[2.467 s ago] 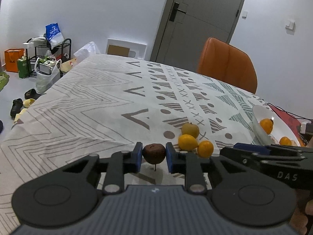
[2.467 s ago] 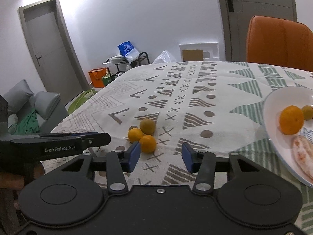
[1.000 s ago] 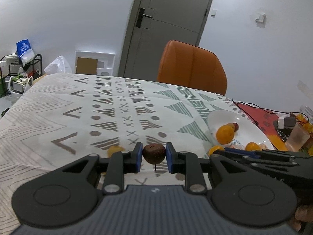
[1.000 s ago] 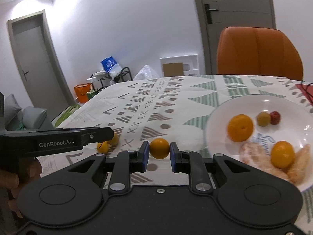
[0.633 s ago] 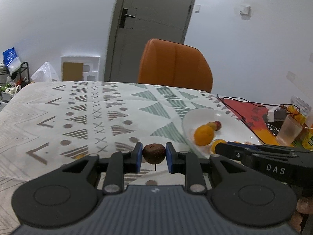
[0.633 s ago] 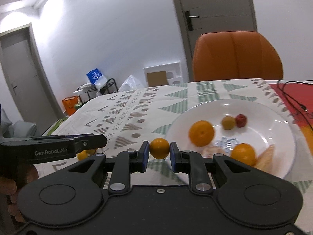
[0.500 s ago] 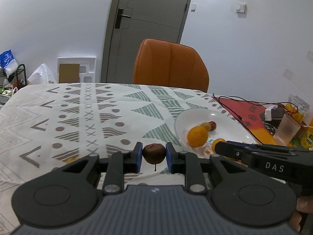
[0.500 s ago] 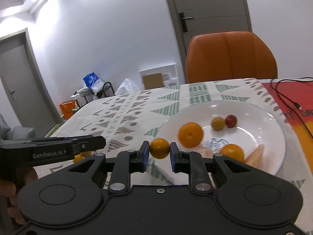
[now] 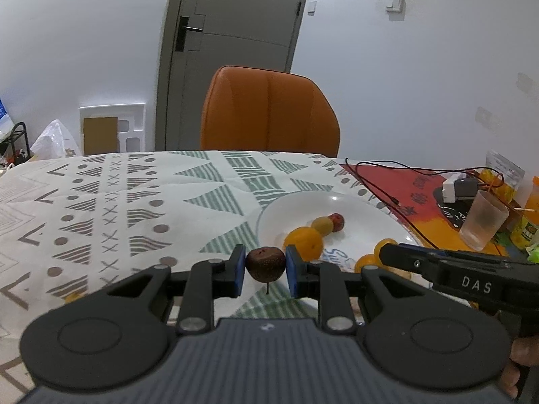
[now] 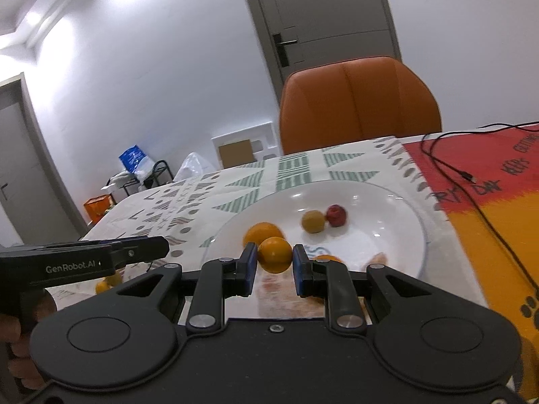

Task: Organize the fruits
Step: 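Carry the brown fruit and small orange over the plate with both grippers, then open both grippers to release the fruits onto the plate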

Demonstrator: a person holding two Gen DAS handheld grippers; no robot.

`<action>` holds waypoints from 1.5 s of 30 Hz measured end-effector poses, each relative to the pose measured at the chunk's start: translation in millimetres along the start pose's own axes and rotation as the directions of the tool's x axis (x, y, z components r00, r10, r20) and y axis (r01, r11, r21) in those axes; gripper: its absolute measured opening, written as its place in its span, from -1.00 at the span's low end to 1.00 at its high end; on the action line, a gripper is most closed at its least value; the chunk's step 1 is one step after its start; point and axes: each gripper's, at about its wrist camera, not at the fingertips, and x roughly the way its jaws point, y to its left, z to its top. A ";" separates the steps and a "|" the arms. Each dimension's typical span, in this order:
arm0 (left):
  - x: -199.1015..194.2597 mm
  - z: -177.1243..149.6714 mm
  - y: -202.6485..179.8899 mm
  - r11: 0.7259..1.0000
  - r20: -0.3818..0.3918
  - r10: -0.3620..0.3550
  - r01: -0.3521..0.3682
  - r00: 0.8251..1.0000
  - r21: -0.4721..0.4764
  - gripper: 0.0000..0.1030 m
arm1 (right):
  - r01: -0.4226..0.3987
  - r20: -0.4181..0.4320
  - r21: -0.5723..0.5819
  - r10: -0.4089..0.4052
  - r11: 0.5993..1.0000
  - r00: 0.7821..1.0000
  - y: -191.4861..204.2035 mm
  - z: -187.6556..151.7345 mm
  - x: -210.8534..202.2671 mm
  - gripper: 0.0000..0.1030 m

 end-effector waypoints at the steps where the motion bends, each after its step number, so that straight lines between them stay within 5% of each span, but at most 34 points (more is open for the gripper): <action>1: 1.8 0.3 -2.7 1.000 -0.002 -0.003 0.003 1.000 0.003 -0.54 | 0.006 0.003 0.003 -0.006 1.000 1.000 -2.9 0.5 -1.3 -0.60; 13: 17.8 0.6 -23.3 0.999 -0.023 -0.024 0.024 0.999 0.029 -0.54 | 0.060 0.018 0.035 -0.061 0.998 0.998 -29.5 3.5 -4.0 -0.58; 17: 19.9 2.3 -28.0 0.999 -0.019 -0.032 0.033 0.999 0.034 -0.54 | 0.092 0.017 0.038 -0.093 0.995 0.996 -32.2 3.2 -4.4 -0.34; 28: 9.9 2.3 -25.4 0.999 -0.008 -0.029 0.029 1.000 0.021 -0.35 | 0.074 -0.005 0.040 -0.074 0.996 0.997 -27.7 -6.0 -13.7 -0.19; 39: -21.1 -1.2 7.4 0.999 0.012 0.052 -0.052 0.999 -0.002 0.44 | 0.038 -0.009 0.025 -0.038 0.999 0.999 -8.6 -6.4 -10.8 -0.01; 45: -39.9 -4.7 22.1 0.994 0.043 0.106 -0.106 0.993 0.003 0.76 | 0.015 -0.012 0.010 -0.015 1.000 1.000 6.9 -7.5 -8.8 0.31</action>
